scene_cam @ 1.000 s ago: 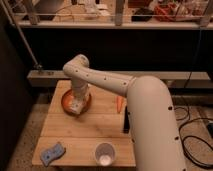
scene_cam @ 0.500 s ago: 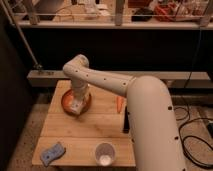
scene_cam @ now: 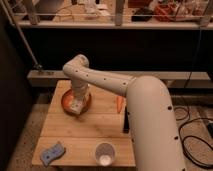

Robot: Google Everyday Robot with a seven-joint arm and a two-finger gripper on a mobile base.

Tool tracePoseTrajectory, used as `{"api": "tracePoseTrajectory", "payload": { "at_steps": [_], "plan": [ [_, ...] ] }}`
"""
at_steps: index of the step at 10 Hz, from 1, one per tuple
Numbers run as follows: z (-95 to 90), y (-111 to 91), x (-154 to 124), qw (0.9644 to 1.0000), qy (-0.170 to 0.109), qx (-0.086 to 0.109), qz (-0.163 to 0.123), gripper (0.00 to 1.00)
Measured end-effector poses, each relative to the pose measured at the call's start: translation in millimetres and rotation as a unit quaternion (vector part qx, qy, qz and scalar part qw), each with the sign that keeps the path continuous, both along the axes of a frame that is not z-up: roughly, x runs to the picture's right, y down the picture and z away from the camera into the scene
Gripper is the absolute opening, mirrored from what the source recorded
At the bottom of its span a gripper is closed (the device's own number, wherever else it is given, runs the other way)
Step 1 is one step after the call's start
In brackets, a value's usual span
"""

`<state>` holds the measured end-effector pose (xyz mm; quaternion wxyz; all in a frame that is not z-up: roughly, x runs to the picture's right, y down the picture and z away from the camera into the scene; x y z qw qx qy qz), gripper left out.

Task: Place the bottle in the ceramic bowl

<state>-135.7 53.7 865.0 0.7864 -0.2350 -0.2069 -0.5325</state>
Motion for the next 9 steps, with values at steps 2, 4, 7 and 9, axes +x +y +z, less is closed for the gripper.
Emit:
{"api": "tracePoseTrajectory", "payload": {
  "at_steps": [2, 4, 7, 9],
  "plan": [
    [0.0, -0.5, 0.1, 1.0, 0.0, 0.0, -0.001, 0.14],
    [0.2, -0.6, 0.4, 1.0, -0.001, 0.0, -0.002, 0.14],
    [1.0, 0.7, 0.4, 1.0, -0.001, -0.001, -0.003, 0.14],
    [0.9, 0.1, 0.3, 1.0, -0.001, -0.001, -0.004, 0.14]
  ]
}}
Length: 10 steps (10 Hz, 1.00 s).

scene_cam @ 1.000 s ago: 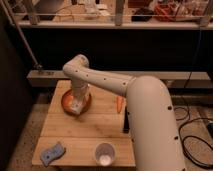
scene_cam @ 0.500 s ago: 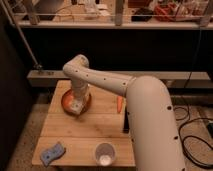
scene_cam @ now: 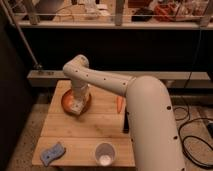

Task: Place the bottle in the ceramic bowl

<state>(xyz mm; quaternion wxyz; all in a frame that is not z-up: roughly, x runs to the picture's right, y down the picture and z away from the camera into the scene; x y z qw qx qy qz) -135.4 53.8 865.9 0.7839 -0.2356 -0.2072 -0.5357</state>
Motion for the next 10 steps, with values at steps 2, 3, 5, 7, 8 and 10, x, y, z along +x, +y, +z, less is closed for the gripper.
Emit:
{"api": "tracePoseTrajectory", "payload": {
  "at_steps": [2, 3, 5, 7, 8, 10],
  "plan": [
    [0.0, 0.4, 0.1, 1.0, -0.001, 0.0, -0.001, 0.2],
    [0.1, 0.1, 0.2, 1.0, -0.001, 0.0, -0.001, 0.26],
    [0.3, 0.1, 0.5, 1.0, -0.001, 0.0, -0.002, 0.27],
    [0.2, 0.2, 0.3, 1.0, -0.002, 0.0, -0.003, 0.27],
    [0.2, 0.6, 0.3, 1.0, -0.002, 0.0, -0.004, 0.27],
    [0.3, 1.0, 0.5, 1.0, -0.003, 0.0, -0.006, 0.27]
  ]
}}
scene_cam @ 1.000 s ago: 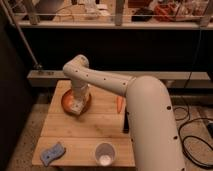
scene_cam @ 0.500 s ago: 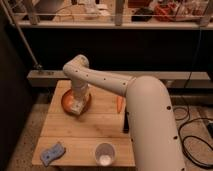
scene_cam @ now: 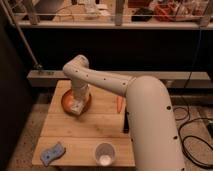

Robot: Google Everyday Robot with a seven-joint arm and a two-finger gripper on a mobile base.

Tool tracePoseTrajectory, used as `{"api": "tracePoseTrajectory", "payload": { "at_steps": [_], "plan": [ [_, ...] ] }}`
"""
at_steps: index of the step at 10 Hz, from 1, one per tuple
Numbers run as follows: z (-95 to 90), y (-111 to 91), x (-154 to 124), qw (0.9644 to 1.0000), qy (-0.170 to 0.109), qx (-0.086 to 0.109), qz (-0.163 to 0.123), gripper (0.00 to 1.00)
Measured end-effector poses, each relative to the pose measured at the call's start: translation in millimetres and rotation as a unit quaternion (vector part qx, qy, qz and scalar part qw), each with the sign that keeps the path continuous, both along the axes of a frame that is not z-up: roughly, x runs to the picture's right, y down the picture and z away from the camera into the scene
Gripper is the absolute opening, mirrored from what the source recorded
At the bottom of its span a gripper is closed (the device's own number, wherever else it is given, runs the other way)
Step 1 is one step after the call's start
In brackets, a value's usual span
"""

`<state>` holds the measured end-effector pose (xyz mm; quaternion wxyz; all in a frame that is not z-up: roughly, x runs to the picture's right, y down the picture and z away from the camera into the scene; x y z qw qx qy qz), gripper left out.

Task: Place the bottle in the ceramic bowl

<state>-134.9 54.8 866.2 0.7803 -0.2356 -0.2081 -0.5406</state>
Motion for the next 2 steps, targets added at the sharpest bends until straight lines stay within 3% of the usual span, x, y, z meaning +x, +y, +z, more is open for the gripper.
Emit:
{"api": "tracePoseTrajectory", "payload": {
  "at_steps": [2],
  "plan": [
    [0.0, -0.1, 0.0, 1.0, -0.001, 0.0, -0.001, 0.27]
  ]
}}
